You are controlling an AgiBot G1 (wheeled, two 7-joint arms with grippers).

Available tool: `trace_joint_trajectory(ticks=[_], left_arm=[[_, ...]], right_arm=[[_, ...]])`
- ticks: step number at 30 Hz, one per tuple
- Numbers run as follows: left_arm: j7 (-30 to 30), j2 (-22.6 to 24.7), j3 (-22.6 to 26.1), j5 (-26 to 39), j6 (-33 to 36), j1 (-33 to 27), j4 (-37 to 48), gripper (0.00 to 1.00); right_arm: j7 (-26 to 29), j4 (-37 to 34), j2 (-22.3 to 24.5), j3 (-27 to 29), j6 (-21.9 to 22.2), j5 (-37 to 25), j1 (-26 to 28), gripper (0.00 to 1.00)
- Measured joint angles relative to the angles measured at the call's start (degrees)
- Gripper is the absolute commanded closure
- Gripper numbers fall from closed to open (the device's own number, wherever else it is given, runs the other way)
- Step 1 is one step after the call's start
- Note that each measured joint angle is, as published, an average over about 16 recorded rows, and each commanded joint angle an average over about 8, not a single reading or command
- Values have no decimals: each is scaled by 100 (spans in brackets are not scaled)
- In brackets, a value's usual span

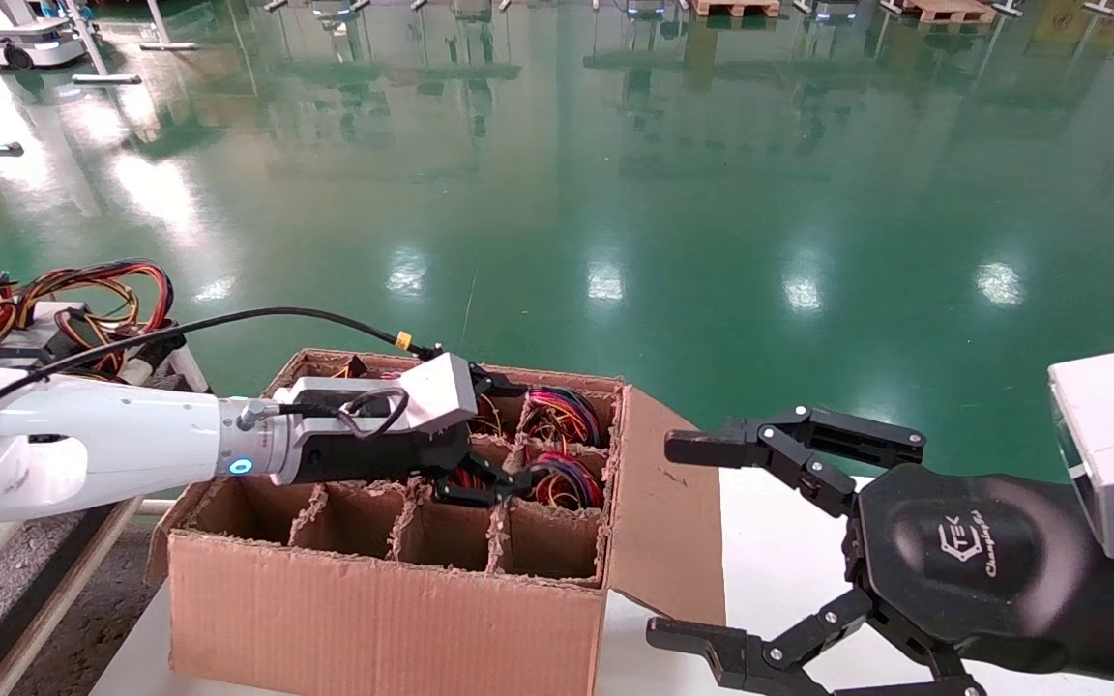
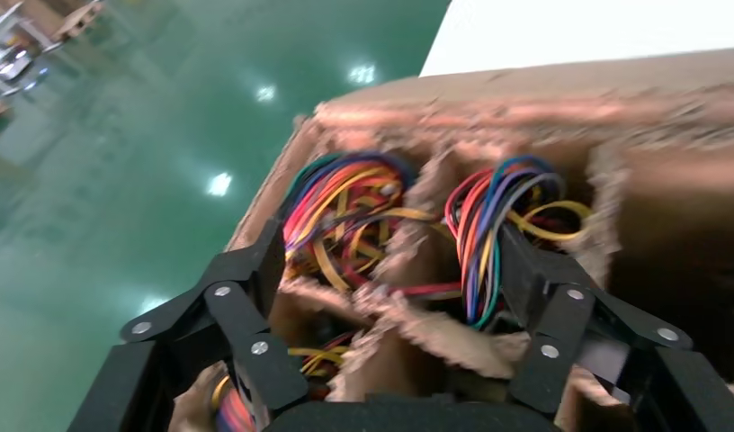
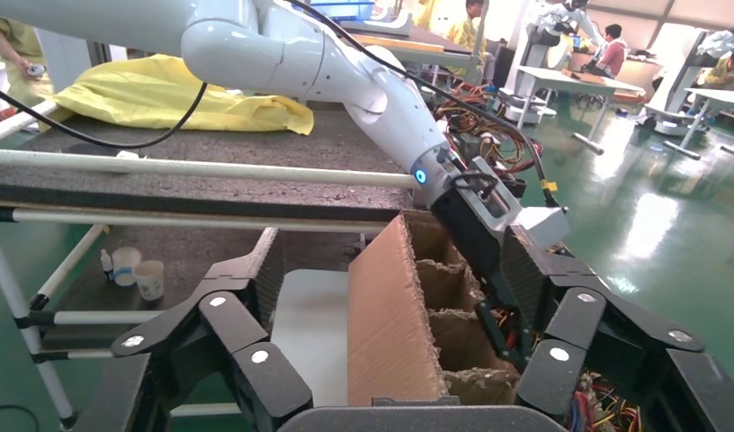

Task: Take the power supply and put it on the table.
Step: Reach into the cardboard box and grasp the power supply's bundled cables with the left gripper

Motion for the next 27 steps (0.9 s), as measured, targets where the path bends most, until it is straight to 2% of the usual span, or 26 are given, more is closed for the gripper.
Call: trace_joint_trajectory(ticks=[11,27], left_arm=[[22,99,-37,-49,-277,28,91,100],[-63,-29,-36,-53,492,32,105,100]], right_arm=[[-1,0,0,-1,0,1,0,0],[-1,0,1,-3,1,2,1,0]])
